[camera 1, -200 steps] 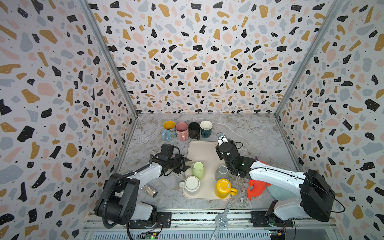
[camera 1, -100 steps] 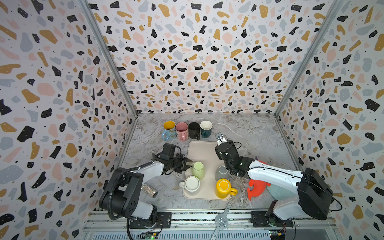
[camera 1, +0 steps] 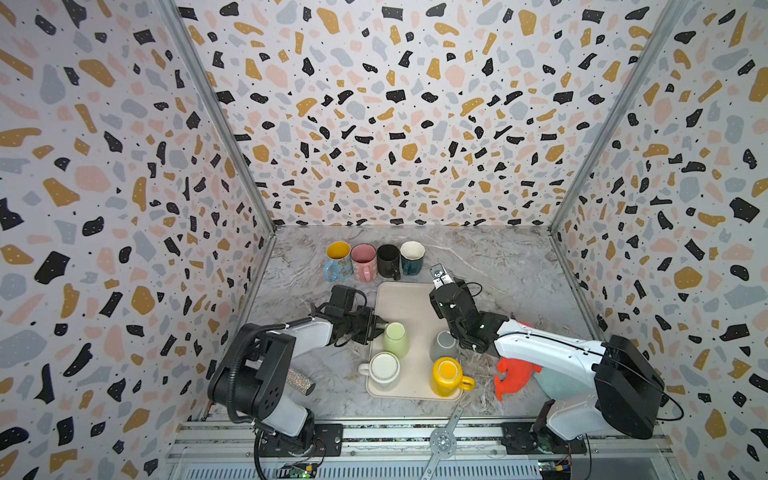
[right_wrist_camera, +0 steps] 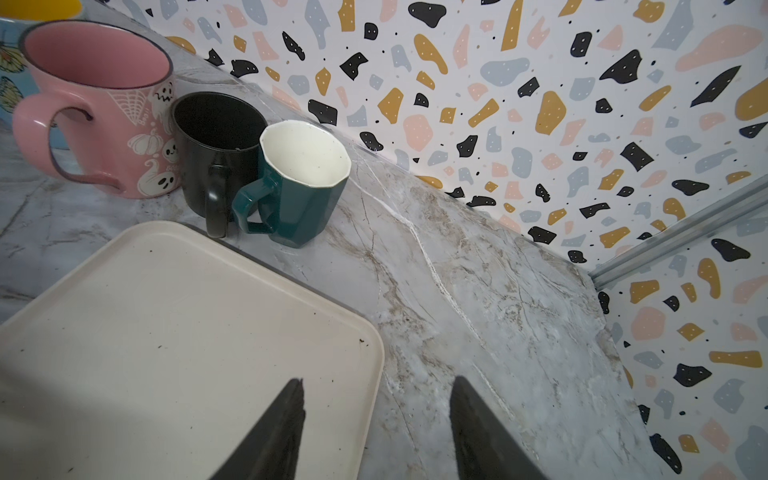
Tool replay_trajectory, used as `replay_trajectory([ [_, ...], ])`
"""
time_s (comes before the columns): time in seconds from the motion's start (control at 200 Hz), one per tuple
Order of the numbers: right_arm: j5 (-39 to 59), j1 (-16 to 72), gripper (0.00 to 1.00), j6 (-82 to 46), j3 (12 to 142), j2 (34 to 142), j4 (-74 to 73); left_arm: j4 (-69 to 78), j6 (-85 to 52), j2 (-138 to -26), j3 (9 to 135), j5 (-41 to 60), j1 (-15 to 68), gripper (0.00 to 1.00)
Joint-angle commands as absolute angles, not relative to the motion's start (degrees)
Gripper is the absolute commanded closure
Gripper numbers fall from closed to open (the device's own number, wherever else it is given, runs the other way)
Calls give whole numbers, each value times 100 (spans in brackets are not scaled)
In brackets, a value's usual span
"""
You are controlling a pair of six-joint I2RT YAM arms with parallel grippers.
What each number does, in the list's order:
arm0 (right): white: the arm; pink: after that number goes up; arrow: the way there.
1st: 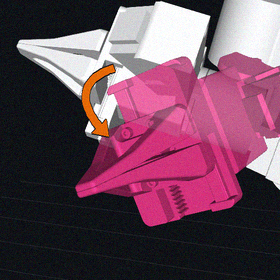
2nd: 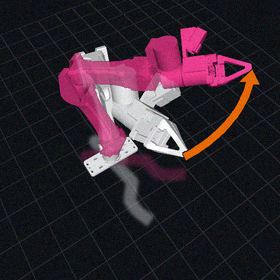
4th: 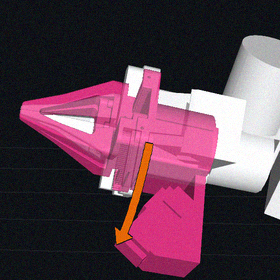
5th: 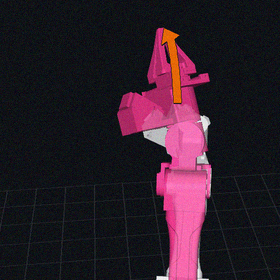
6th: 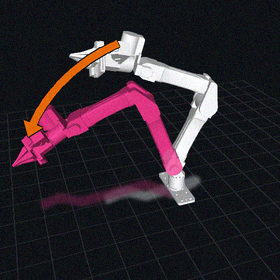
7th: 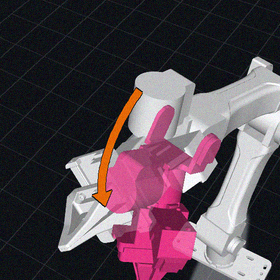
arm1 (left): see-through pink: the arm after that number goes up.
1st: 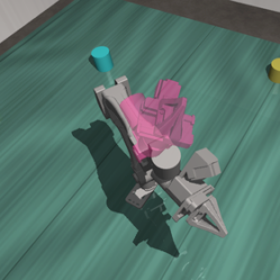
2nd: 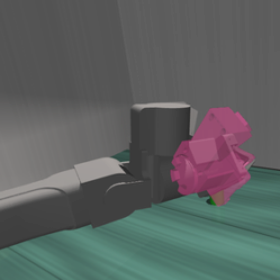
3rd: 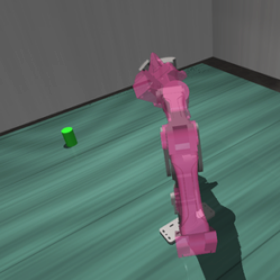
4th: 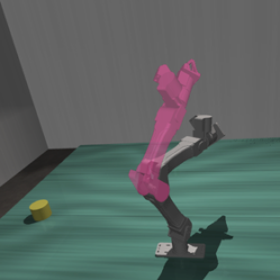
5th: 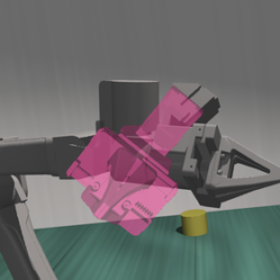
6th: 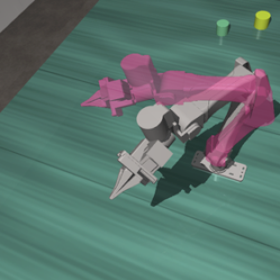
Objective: Turn the mug right side up
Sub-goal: 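Close the left gripper on the upside-down light green mug and lift it, then turn the light green mug mouth-up with the left gripper while the right gripper approaches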
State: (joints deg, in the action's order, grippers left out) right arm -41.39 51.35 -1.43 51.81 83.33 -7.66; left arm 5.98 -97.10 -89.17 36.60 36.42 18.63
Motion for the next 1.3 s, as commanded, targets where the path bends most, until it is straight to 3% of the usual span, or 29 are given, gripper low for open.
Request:
replay_trajectory([
  [0.0,-4259,5108,42,-147,5385,8398,-712,816,-9683,-9081,3821,3749,1894,80],
  [0.18,-4341,5115,42,-115,5473,8507,-615,967,-9609,-9390,4068,3801,1894,86],
  [0.305,-4392,5106,42,-80,5475,8525,-610,1055,-9582,-9552,4254,3845,1898,100],
  [0.561,-4417,5106,42,-105,5484,8540,-532,1568,-9268,-9587,4724,3894,1894,100],
  [0.856,-4404,5106,42,-171,5444,8490,-442,1108,-7716,-8991,5256,3474,1894,100],
  [1.126,-4329,5113,42,-228,5449,8424,-344,23,-5737,-8177,5844,2502,1917,100],
  [1.296,-4297,5114,42,-223,5520,8410,-301,108,-4500,-7393,5866,1480,2142,100],
])
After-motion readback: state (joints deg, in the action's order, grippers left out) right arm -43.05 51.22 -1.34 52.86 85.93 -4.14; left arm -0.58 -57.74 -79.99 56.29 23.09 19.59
